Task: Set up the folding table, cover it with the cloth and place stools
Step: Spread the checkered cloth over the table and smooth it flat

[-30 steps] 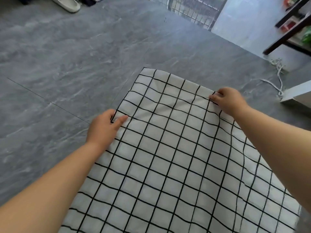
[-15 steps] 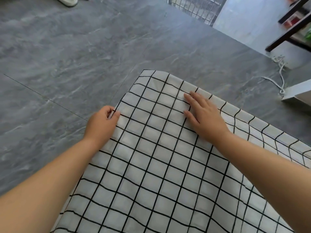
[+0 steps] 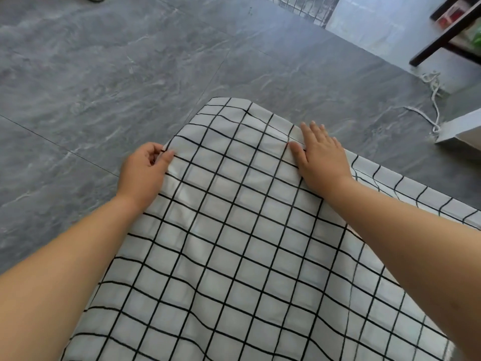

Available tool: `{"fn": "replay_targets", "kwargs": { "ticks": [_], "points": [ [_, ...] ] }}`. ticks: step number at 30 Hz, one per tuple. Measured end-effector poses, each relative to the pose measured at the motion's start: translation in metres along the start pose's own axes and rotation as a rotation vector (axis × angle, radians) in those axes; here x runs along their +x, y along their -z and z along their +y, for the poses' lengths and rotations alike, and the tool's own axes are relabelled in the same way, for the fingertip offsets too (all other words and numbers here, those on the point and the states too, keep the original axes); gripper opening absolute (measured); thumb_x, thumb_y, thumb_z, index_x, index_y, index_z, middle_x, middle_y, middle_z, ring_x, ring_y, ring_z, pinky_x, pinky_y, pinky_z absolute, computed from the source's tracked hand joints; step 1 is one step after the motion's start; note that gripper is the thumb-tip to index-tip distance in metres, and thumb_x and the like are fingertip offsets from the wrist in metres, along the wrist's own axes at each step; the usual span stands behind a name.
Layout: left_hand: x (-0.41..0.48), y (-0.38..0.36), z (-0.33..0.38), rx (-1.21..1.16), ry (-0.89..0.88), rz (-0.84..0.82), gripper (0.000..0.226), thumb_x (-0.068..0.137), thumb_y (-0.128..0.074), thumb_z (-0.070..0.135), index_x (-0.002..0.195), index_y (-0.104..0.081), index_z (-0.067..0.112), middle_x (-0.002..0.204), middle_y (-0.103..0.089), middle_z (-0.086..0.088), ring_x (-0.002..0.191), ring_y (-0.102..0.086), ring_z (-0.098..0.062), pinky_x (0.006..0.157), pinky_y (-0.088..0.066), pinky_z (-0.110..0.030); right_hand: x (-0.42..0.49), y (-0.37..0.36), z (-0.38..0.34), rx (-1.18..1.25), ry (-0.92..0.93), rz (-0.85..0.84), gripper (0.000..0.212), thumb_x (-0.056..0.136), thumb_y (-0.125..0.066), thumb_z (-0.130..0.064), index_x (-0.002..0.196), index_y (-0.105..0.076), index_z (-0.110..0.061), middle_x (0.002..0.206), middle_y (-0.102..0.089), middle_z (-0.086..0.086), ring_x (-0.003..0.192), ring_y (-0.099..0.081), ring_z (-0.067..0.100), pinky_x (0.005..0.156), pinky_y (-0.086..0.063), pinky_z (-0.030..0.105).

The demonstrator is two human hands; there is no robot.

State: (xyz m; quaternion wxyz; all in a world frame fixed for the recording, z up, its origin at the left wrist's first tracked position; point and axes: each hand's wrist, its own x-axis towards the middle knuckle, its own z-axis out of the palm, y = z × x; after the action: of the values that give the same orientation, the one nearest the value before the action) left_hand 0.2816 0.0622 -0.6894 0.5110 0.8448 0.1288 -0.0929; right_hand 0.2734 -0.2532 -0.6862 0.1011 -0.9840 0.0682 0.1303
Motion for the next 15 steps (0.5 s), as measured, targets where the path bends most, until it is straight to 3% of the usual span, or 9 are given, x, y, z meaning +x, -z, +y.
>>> {"fn": "replay_targets", "kwargs": {
  "ticks": [2, 4, 6, 8, 10, 12, 15],
  "points": [
    [0.004, 0.000, -0.001, 0.049, 0.024, 0.006, 0.011, 0.092, -0.057, 0.025, 0.082, -0.056, 0.024, 0.075, -0.055, 0.001, 0.070, -0.048, -0.014, 0.065, -0.040, -0.023, -0.006, 0.002, -0.006, 0.051, 0.008, 0.066, 0.060, 0.098, -0.025, -0.046, 0.150, -0.015, -0.017, 0.159, -0.010, 0.008, 0.146, -0.006, 0.024, 0.118, -0.009, 0.041],
    [0.005, -0.003, 0.002, 0.177, 0.041, 0.021, 0.015, 0.092, -0.056, 0.028, 0.103, -0.058, 0.017, 0.089, -0.059, -0.005, 0.080, -0.052, -0.020, 0.074, -0.040, -0.031, -0.025, 0.000, -0.015, 0.098, 0.062, 0.159, 0.061, 0.097, -0.028, -0.044, 0.149, -0.016, -0.016, 0.158, -0.009, 0.010, 0.146, -0.005, 0.025, 0.118, -0.009, 0.040],
    [-0.005, -0.010, 0.012, 0.342, 0.003, 0.063, 0.049, 0.094, -0.051, 0.033, 0.137, -0.039, 0.013, 0.124, -0.053, -0.014, 0.110, -0.049, -0.028, 0.094, -0.036, -0.038, -0.053, -0.005, -0.022, 0.124, 0.104, 0.219, 0.062, 0.095, -0.030, -0.044, 0.148, -0.019, -0.014, 0.157, -0.012, 0.012, 0.146, -0.008, 0.027, 0.118, -0.010, 0.041],
    [-0.034, -0.024, 0.031, 0.477, -0.168, 0.098, 0.065, 0.095, -0.044, 0.039, 0.148, -0.016, 0.013, 0.149, -0.028, -0.016, 0.137, -0.024, -0.032, 0.112, -0.016, -0.043, -0.083, -0.010, -0.026, 0.142, 0.111, 0.260, 0.060, 0.095, -0.034, -0.041, 0.146, -0.023, -0.012, 0.156, -0.016, 0.014, 0.145, -0.012, 0.028, 0.118, -0.013, 0.044],
    [-0.079, -0.045, 0.042, 0.600, -0.518, -0.037, 0.062, 0.095, -0.038, 0.042, 0.147, -0.021, 0.015, 0.152, -0.025, -0.012, 0.140, -0.017, -0.030, 0.113, -0.011, -0.047, -0.113, -0.014, -0.022, 0.162, 0.069, 0.308, 0.058, 0.095, -0.036, -0.039, 0.144, -0.026, -0.011, 0.154, -0.019, 0.015, 0.144, -0.015, 0.029, 0.118, -0.015, 0.043],
    [-0.126, -0.071, 0.037, 0.792, -0.831, -0.275, 0.063, 0.091, -0.034, 0.049, 0.146, -0.027, 0.017, 0.153, -0.026, -0.009, 0.141, -0.018, -0.028, 0.112, -0.016, -0.051, -0.143, -0.018, -0.009, 0.159, -0.022, 0.300, 0.057, 0.095, -0.035, -0.040, 0.144, -0.027, -0.013, 0.155, -0.018, 0.014, 0.144, -0.014, 0.027, 0.117, -0.016, 0.043],
    [-0.158, -0.091, 0.005, 1.018, -0.962, -0.537, 0.070, 0.091, -0.023, 0.060, 0.149, -0.023, 0.019, 0.158, -0.008, -0.005, 0.144, -0.007, -0.025, 0.111, -0.011, -0.054, -0.187, -0.024, 0.015, 0.057, -0.113, 0.205, 0.061, 0.093, -0.031, -0.044, 0.146, -0.025, -0.015, 0.156, -0.016, 0.011, 0.145, -0.011, 0.026, 0.116, -0.016, 0.047]
  ]
}}
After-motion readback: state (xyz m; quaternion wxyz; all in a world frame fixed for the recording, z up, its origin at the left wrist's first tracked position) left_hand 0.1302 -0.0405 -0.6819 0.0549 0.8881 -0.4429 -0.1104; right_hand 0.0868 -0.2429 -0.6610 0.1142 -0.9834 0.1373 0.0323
